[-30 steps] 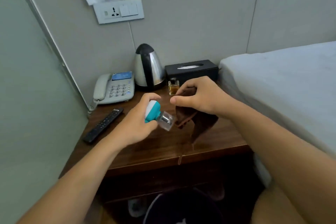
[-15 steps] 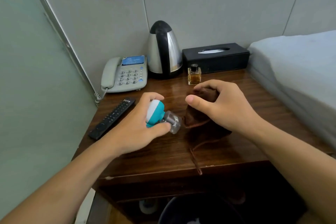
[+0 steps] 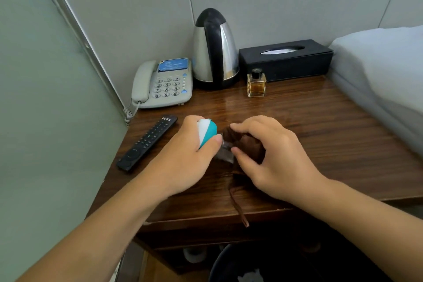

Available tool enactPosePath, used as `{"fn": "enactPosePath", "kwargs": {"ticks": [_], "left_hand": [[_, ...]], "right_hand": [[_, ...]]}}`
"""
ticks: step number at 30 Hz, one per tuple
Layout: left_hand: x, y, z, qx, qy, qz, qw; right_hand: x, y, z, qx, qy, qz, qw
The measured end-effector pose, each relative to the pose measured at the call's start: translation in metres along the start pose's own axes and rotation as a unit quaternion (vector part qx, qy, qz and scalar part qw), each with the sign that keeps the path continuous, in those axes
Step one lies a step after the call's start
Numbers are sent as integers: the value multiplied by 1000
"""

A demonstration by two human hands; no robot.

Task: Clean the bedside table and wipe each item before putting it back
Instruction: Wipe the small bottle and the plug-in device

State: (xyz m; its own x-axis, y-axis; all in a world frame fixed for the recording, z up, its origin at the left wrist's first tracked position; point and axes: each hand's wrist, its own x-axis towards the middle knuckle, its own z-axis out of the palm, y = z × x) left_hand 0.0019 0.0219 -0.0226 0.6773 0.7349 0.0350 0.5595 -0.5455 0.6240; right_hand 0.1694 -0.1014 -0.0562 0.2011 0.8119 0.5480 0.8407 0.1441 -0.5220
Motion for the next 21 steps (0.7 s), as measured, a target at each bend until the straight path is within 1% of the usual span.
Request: {"fn": "enactPosePath", "kwargs": {"ticks": [2, 5, 9, 11, 14, 16, 17, 19, 20, 21], "left_hand": [[0, 0, -1, -10, -6, -26, 1000], [-1, -1, -2, -17, -16, -38, 999], [-3, 2, -3, -10, -11, -47, 999], [-6, 4, -3, 13, -11, -40, 999], [-9, 7, -4, 35, -14, -22, 999], [-7, 8, -4, 33, -17, -27, 999], [-5, 8, -4, 23, -16, -36, 999], [-1, 5, -4, -5, -9, -62, 998], [1, 4, -3, -15, -10, -74, 997], [1, 4, -2, -16, -16, -81, 996]], "right_hand": [[-4, 0, -1, -14, -3, -49, 999], [0, 5, -8, -16, -14, -87, 996], [5, 6, -18, -31, -90, -131, 987], [5, 4, -18, -23, -100, -131, 986], [15, 2, -16, 4, -41, -63, 997], [18, -1, -13, 0, -19, -48, 999], [16, -2, -12, -8, -23, -66, 998], [5, -3, -9, -35, -64, -130, 989], [-2, -3, -7, -50, -89, -149, 984], [-5, -2, -6, -56, -99, -147, 982]]}}
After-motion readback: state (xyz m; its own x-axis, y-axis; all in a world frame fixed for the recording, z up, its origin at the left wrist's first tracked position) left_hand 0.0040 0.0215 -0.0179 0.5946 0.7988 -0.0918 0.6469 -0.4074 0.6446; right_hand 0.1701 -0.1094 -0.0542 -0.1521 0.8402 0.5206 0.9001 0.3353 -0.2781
